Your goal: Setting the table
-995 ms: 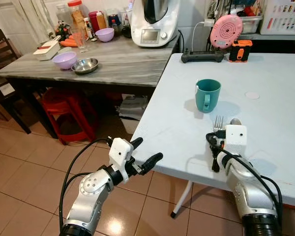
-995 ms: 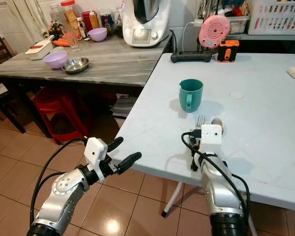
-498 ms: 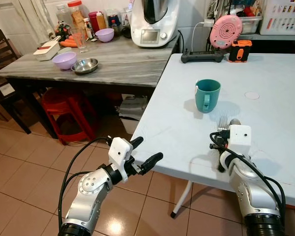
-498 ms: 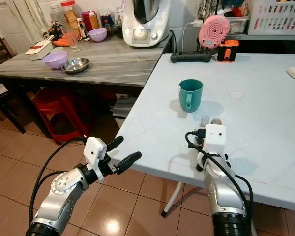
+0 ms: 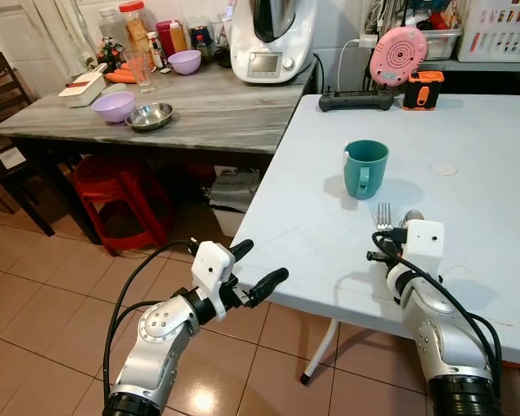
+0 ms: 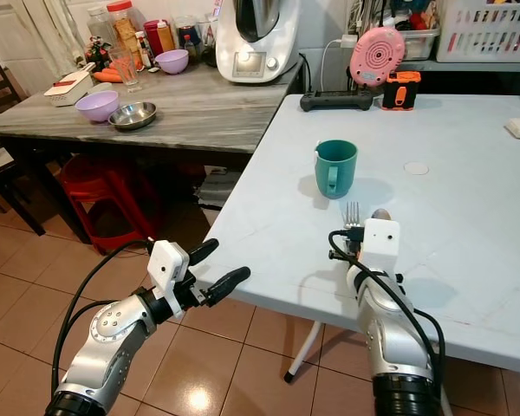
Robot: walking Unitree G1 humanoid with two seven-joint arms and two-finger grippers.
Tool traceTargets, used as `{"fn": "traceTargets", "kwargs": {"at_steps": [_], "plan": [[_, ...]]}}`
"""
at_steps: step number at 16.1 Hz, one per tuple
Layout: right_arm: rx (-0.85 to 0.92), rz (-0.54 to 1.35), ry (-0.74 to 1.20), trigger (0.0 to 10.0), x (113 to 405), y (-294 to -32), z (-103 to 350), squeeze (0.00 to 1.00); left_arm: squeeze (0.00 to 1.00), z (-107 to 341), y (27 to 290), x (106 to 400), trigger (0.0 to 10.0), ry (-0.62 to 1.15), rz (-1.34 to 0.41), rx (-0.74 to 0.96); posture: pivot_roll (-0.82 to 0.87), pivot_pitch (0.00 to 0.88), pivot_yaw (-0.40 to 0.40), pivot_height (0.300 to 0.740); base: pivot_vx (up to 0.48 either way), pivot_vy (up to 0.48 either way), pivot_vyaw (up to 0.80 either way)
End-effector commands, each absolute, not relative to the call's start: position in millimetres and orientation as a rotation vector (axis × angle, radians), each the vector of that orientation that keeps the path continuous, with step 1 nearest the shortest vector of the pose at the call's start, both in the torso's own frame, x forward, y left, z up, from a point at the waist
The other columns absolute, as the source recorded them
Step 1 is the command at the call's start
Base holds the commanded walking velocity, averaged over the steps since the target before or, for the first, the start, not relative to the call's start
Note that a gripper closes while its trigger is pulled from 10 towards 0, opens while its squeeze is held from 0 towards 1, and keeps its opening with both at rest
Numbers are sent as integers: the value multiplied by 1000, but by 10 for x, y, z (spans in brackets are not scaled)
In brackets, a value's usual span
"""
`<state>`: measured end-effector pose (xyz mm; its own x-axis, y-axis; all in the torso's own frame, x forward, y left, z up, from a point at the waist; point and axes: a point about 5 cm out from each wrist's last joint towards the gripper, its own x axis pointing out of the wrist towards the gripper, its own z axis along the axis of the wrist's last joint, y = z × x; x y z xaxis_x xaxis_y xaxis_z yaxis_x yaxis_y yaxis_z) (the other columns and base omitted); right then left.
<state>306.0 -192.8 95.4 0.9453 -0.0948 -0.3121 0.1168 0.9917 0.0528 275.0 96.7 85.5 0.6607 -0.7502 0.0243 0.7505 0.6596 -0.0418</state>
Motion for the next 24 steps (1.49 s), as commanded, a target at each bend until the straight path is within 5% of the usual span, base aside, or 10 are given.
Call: {"fn": "traceTargets", "kwargs": {"at_steps": [1,7,8,9,24], "plan": [[118,-105,385,0,3022,-1844,825,0,0,892,1028,2796,10000,-22,-816,-7,-91,0,144,740,0,0,0],[127,-119,141,0,2979,-1702,1292,0,0,947,1339,3012,10000,-54,-482,-42,-93,0,139,740,0,0,0],[133,-128,133,2863,2960,-1699,1301,0,0,943,1362,3022,10000,-51,-455,-58,-94,0,139,740,0,0,0],[117,-145,88,10000,2898,-1681,1349,0,0,915,1420,3058,10000,-30,-372,-102,-97,0,141,740,0,0,0],[64,-162,0,10000,2921,-1661,1416,0,0,915,1316,3090,10000,-39,-393,-127,-98,0,151,740,0,193,-262]]}}
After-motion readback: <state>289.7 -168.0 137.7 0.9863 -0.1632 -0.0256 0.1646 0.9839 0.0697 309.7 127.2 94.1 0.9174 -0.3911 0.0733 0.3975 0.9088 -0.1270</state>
